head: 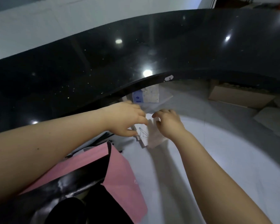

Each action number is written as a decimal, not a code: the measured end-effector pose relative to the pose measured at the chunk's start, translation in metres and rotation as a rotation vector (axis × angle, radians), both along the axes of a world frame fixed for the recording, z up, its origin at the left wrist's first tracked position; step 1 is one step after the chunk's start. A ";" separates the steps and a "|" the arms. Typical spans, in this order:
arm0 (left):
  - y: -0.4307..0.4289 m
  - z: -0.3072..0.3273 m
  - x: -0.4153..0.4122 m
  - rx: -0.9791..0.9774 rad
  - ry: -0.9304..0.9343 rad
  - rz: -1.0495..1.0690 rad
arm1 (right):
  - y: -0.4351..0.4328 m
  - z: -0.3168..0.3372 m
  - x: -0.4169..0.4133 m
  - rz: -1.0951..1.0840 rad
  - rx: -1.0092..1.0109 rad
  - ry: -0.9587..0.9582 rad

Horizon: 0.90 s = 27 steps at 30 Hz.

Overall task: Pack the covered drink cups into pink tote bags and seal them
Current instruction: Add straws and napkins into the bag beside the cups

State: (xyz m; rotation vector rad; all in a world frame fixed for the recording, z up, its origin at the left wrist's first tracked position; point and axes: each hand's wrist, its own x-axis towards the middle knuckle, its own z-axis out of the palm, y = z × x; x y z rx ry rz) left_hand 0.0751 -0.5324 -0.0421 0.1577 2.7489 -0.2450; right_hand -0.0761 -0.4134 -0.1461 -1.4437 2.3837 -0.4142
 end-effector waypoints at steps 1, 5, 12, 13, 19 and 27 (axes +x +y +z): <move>0.000 -0.005 0.001 -0.018 0.010 -0.020 | -0.007 -0.003 -0.001 0.002 0.019 0.011; -0.005 -0.017 0.007 -0.062 0.051 -0.059 | -0.027 -0.017 -0.005 0.051 0.165 0.031; -0.017 -0.012 0.008 0.089 0.007 0.059 | -0.027 -0.033 -0.016 0.048 -0.011 0.036; -0.018 -0.013 0.009 0.115 0.016 0.077 | -0.027 -0.034 -0.016 0.042 -0.034 0.035; -0.017 -0.011 0.006 0.176 0.061 0.113 | -0.022 -0.036 -0.015 0.013 -0.136 -0.017; -0.014 0.001 -0.003 0.094 -0.022 0.182 | -0.010 -0.021 -0.009 -0.062 -0.044 -0.349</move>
